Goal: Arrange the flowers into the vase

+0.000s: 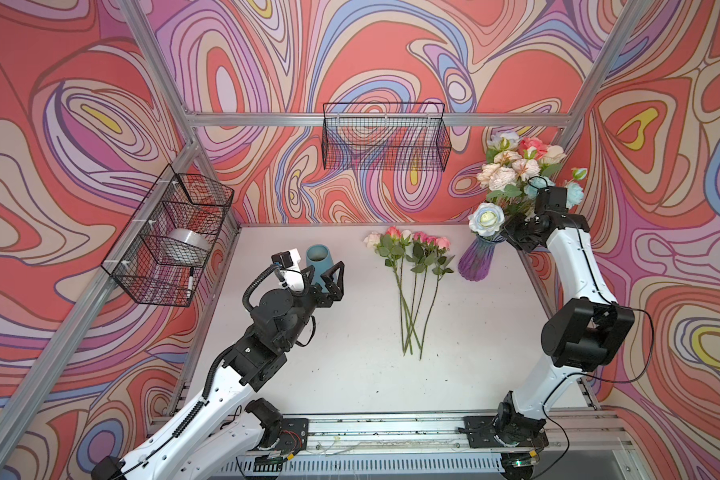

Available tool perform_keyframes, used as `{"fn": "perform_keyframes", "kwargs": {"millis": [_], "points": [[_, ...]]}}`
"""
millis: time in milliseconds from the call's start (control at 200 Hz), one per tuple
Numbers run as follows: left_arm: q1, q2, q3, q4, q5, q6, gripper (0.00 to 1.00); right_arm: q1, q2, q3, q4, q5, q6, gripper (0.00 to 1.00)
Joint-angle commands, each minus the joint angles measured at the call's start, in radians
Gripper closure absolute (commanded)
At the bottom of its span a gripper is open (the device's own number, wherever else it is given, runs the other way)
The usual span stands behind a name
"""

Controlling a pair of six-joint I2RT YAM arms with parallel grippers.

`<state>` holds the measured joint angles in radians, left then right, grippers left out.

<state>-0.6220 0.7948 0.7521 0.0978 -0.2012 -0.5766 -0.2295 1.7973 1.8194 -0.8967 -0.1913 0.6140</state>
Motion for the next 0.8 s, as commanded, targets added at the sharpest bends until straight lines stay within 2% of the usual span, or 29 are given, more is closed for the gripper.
{"fn": "perform_keyframes", "kwargs": {"millis": [0, 145, 275, 456, 561, 791], "points": [[0.0, -0.004, 0.028, -0.009, -0.004, 0.002, 0.07, -0.002, -0.073, -0.009, 0.02, 0.026, -0.015, 0.71], [0.002, -0.009, 0.047, -0.043, -0.057, 0.028, 0.06, -0.001, -0.203, -0.124, 0.058, 0.041, 0.004, 0.68], [0.035, 0.057, 0.186, -0.238, -0.114, 0.082, 0.08, -0.001, -0.372, -0.272, 0.097, 0.037, 0.009, 0.67], [0.232, 0.217, 0.359, -0.446, 0.052, 0.043, 0.15, 0.039, -0.557, -0.414, 0.085, 0.059, -0.032, 0.65], [0.301, 0.285, 0.42, -0.506, 0.097, 0.043, 0.16, 0.059, -0.651, -0.465, 0.078, 0.092, -0.061, 0.64], [0.465, 0.379, 0.458, -0.569, 0.14, 0.022, 0.18, 0.263, -0.756, -0.474, 0.095, 0.203, -0.095, 0.63]]}}
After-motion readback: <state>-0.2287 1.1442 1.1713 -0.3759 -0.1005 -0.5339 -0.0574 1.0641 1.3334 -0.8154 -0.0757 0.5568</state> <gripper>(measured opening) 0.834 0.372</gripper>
